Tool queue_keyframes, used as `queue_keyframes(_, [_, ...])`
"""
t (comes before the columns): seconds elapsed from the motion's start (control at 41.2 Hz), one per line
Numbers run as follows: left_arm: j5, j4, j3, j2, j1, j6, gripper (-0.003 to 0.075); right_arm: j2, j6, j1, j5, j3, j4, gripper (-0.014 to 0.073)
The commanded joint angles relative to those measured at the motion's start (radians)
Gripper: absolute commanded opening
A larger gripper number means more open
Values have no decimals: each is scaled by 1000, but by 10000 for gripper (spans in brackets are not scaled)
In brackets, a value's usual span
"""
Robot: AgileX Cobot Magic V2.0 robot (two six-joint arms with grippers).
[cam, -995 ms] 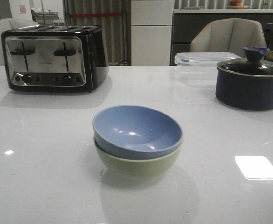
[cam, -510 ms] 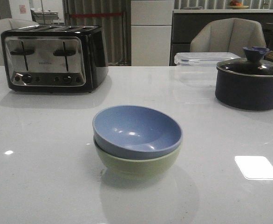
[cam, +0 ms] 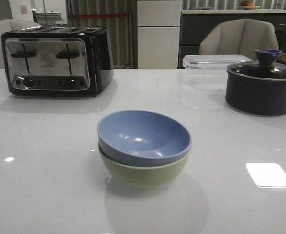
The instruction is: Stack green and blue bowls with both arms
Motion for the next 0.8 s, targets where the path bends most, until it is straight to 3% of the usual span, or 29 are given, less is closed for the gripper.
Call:
queue_keyframes(0.0, [-95, -2, 6, -17, -2, -9, 98, -20, 50, -5, -115, -5, -32, 36])
queue_keyframes(0.777, [-95, -2, 6, -17, -2, -9, 98, -20, 50, -5, -111, -5, -32, 36])
